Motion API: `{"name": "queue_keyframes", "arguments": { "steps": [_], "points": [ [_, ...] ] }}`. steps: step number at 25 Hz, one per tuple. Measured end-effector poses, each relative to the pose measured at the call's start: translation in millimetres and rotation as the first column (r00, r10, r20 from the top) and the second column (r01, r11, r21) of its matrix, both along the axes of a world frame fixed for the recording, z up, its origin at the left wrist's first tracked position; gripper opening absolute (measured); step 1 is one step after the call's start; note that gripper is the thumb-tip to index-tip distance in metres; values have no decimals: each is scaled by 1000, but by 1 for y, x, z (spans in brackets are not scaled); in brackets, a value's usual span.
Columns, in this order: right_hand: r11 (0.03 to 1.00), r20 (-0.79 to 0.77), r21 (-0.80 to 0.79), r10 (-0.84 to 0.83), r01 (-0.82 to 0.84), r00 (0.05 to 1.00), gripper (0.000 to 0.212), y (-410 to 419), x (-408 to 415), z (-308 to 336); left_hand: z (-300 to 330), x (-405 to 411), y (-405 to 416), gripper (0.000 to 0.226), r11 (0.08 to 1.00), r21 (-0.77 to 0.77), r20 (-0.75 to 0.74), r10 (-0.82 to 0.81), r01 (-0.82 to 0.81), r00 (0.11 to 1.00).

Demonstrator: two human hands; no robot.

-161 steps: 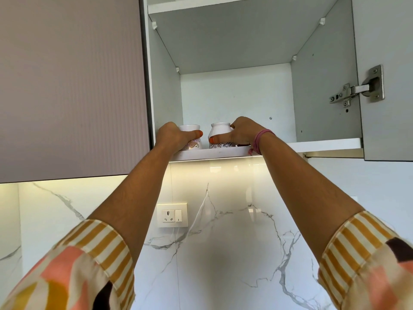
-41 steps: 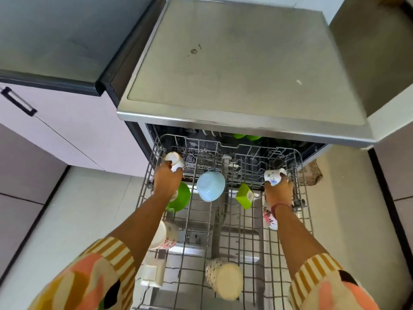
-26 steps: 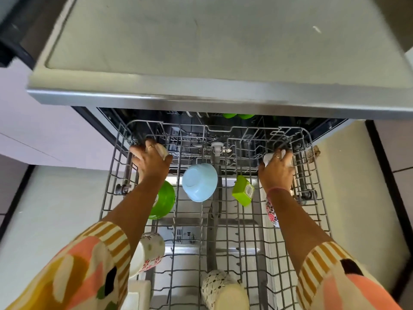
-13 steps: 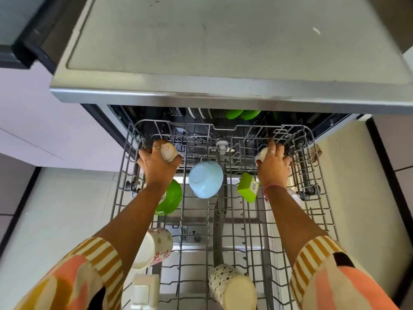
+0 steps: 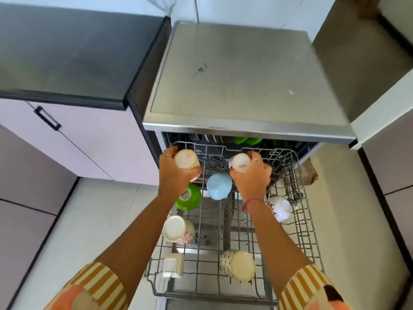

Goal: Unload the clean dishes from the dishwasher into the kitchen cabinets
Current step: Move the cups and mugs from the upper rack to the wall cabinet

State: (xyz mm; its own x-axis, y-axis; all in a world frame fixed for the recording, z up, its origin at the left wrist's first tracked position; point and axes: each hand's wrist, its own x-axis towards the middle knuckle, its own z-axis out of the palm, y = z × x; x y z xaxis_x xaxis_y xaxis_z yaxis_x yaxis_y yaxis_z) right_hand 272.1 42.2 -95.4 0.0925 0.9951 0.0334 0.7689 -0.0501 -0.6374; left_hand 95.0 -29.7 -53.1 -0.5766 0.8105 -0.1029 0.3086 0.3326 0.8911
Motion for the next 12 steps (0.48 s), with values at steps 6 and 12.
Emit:
{"name": "queue_keyframes", "arguments": {
  "steps": [6,12],
  "points": [
    [981,-217,191,78,-36,973,61,-63,-43,97,90,-47,-69,80,997,76,18,-15,14,1000],
    [924,-358,380,179,-32,917,57,-126,-112,193,189,-117,-137,75,969,232,74,-108,88,991]
  ]
}}
